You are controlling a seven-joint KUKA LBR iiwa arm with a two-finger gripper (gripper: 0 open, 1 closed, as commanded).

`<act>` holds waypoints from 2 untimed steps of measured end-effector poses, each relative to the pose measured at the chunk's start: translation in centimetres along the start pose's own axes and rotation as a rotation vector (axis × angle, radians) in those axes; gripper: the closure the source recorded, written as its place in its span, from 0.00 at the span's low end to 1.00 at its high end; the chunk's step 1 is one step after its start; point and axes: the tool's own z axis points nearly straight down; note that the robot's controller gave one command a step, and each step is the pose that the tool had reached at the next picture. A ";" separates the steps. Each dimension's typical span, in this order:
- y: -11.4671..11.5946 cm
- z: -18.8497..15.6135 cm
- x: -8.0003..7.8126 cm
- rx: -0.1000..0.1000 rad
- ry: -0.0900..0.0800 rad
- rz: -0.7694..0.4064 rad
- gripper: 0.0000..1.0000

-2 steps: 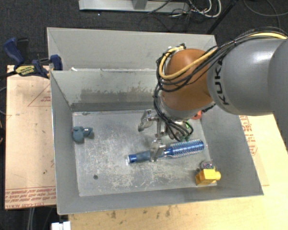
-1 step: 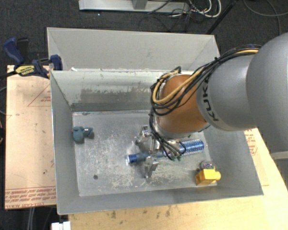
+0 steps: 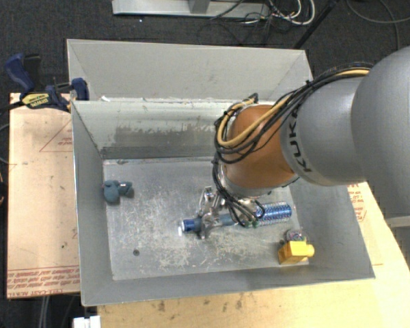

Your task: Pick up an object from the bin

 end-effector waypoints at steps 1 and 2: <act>2.9 -0.2 4.8 0.001 0.015 0.007 1.00; 4.9 -13.2 4.0 0.001 0.008 -0.008 1.00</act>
Offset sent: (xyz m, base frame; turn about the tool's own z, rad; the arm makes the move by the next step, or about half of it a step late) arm -0.0509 0.0194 0.0005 0.0109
